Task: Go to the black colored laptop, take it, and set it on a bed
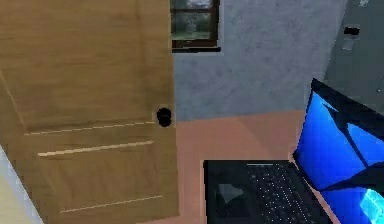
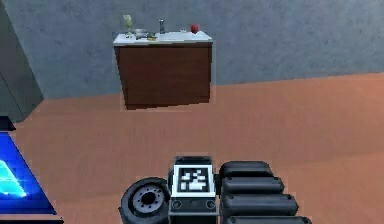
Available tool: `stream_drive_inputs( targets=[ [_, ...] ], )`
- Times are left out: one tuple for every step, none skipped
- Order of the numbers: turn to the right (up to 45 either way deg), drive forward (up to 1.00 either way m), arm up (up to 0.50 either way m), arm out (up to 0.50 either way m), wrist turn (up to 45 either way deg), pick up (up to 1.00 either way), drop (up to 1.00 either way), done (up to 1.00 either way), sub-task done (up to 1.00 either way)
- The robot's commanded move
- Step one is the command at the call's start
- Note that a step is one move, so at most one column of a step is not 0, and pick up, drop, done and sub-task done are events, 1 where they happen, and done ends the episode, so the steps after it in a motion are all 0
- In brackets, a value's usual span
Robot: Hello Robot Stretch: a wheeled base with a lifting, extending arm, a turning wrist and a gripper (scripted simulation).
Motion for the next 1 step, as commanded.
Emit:
stream_drive_inputs(
  targets=[
    [-9.0, 0.0, 0.0, 0.0, 0.0, 0.0, 0.0, 0.0, 0.0]
  ],
)
